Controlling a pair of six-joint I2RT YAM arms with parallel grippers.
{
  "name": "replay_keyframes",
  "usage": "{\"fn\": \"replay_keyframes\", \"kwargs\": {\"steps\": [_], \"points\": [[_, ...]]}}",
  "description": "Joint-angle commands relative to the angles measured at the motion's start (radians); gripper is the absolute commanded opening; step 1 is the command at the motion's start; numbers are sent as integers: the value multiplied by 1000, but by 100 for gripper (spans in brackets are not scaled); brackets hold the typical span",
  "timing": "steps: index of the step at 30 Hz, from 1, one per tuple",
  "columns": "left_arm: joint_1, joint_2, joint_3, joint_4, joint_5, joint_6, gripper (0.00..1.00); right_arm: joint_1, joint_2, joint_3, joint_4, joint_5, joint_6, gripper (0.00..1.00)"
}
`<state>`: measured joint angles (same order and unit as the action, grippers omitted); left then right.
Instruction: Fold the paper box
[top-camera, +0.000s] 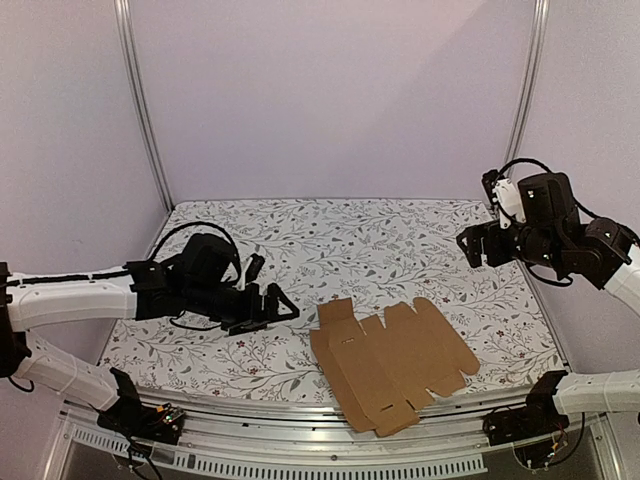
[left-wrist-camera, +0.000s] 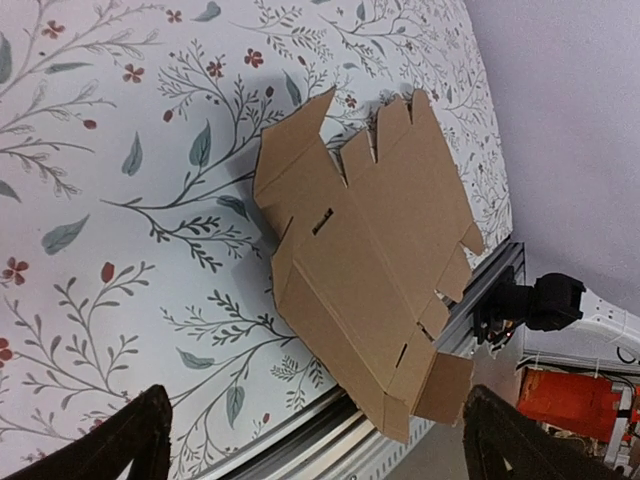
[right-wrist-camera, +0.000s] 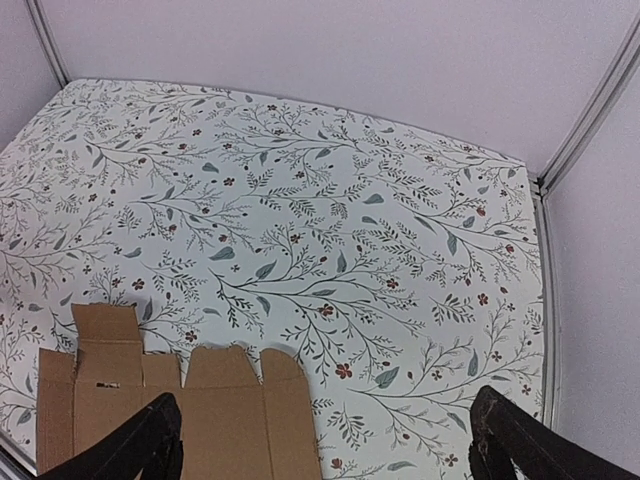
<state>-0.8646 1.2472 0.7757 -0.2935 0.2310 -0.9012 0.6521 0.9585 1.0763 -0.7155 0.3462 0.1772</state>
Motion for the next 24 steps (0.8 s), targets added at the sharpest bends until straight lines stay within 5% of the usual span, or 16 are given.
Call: {"fn": "replay_keyframes", "kwargs": {"steps": [1, 14, 24], "points": [[-21, -10, -67, 156, 149, -141, 100, 6, -3, 23, -41, -35, -1, 99], [-78, 180, -171, 517, 226, -308, 91, 7, -26, -16, -22, -82, 23, 99], [-129, 352, -152, 595, 200, -372, 77, 6, -77, -46, -23, -88, 49, 99]]}}
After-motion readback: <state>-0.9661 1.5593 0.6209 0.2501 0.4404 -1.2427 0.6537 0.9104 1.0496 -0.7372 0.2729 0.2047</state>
